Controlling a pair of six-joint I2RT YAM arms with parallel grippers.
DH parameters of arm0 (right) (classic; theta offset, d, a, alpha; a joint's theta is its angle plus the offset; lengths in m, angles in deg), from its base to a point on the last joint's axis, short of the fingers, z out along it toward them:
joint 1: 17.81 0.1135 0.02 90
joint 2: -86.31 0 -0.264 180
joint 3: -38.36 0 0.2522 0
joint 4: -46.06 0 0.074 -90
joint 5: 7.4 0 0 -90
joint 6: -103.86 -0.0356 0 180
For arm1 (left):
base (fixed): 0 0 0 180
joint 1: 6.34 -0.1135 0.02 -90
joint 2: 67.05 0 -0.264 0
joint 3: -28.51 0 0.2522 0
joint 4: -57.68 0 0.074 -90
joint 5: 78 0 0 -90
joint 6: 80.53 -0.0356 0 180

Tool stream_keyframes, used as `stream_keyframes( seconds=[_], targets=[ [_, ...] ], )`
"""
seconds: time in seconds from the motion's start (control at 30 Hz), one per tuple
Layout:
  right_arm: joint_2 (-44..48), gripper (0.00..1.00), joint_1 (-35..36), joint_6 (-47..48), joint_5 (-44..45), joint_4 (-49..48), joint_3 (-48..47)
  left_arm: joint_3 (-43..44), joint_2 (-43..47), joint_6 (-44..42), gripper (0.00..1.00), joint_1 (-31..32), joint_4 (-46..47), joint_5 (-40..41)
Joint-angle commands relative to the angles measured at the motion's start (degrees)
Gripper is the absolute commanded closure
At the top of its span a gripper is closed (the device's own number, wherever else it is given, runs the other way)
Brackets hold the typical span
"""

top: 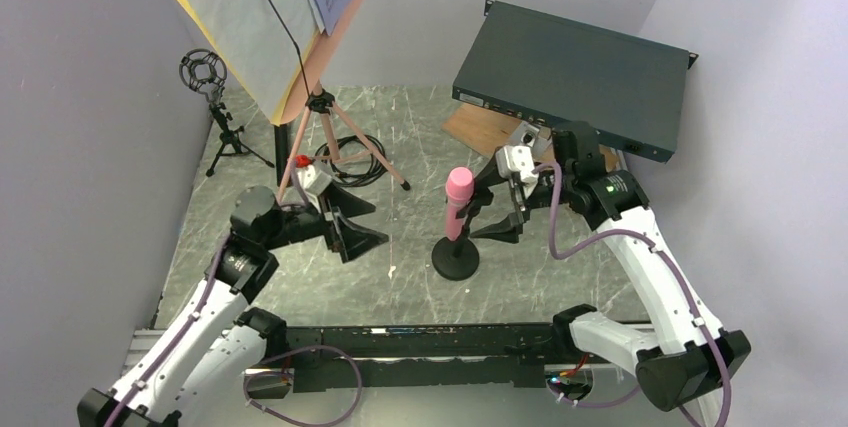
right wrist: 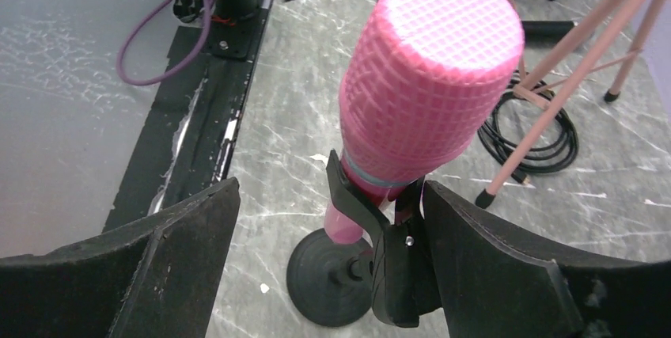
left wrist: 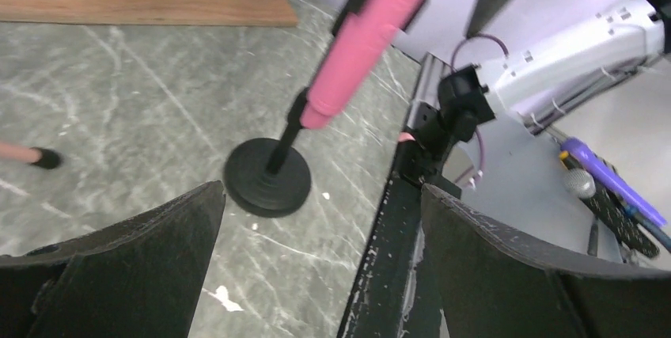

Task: Pack up the instrument practice props
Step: Place the microphone stand with the microphone at the center of the board.

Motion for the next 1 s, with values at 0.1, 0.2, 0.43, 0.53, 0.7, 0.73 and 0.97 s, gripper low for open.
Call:
stream_keyframes(
  seconds=[0.1, 0.2, 0.43, 0.53, 0.7, 0.73, 0.97],
  targets=[
    [1.6, 0.09, -5.5, -1.8, -3.9, -4.2, 5.1, 3.3, -4.0, -7.8, 0.01, 18.0, 1.9, 13.0],
    [2.2, 0.08, -7.1, -2.8, -5.2, -5.4, 5.6, 4.2, -7.3, -11.6, 0.01, 24.6, 3.1, 17.6],
    [2.9, 0.06, -9.4, 0.0, -10.2, 0.4, 1.2, 7.4, -14.5, -15.9, 0.01, 29.7, 4.3, 22.2],
    [3.2, 0.06, -10.4, -0.6, -10.4, 0.5, 0.4, 7.9, -15.2, -17.1, 0.01, 29.9, 4.9, 22.9],
    [4.0, 0.05, -11.6, -3.5, -10.0, -2.9, 2.1, 8.4, -14.3, -19.1, 0.01, 29.9, 3.5, 24.9],
    [4.1, 0.05, -11.6, -4.6, -9.7, -4.3, 3.1, 8.4, -14.0, -19.5, 0.01, 29.9, 3.2, 25.3],
    [2.2, 0.03, -10.7, -8.6, -8.1, -11.5, 5.6, 7.3, -11.0, -21.2, 0.01, 29.9, 3.8, 26.7]
  ],
)
